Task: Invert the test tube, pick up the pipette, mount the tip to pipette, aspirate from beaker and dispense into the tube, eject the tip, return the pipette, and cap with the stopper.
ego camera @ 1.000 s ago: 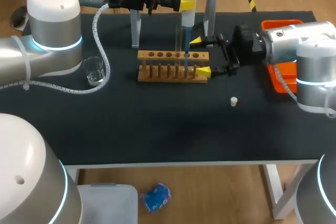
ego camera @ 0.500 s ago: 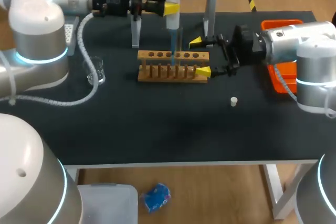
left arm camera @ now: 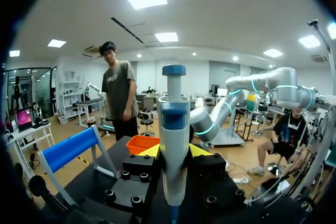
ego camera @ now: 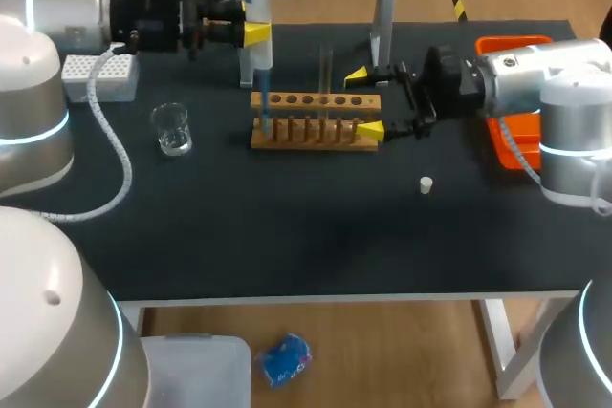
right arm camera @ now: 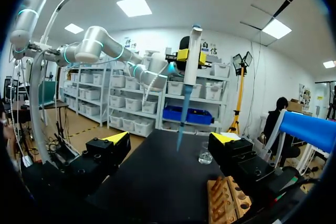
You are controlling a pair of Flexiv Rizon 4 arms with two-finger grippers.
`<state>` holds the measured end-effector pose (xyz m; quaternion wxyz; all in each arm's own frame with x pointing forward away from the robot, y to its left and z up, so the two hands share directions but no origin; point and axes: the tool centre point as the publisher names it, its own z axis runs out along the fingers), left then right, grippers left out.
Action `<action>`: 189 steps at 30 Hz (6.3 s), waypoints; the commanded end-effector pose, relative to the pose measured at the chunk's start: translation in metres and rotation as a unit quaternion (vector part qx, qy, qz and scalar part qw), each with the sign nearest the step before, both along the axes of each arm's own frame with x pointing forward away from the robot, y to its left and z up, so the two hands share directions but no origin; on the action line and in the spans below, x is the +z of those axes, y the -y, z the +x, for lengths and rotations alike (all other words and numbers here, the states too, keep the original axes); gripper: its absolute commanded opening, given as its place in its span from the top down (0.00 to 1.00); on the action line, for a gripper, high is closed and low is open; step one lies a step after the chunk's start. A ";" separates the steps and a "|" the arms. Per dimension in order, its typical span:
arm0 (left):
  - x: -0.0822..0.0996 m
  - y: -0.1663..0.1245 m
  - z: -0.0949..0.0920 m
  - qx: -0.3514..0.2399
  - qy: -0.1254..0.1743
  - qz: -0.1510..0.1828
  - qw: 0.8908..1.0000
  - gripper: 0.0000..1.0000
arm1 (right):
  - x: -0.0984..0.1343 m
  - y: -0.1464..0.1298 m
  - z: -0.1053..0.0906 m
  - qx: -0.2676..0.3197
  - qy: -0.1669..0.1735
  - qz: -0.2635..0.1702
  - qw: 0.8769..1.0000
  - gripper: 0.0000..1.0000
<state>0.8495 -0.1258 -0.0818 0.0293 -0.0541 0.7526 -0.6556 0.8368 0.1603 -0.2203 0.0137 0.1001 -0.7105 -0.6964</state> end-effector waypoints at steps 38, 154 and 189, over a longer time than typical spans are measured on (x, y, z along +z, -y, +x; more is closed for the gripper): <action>-0.020 -0.123 0.059 0.028 0.086 0.054 0.994 1.00 | -0.011 -0.012 0.007 -0.022 0.014 -0.057 0.998 0.00; -0.063 -0.155 0.081 0.068 0.087 0.029 0.993 1.00 | -0.130 -0.224 0.053 -0.164 -0.032 -0.203 0.965 0.00; -0.126 -0.168 0.103 0.096 0.044 0.018 0.994 1.00 | -0.130 -0.224 0.053 -0.164 -0.032 -0.203 0.965 0.00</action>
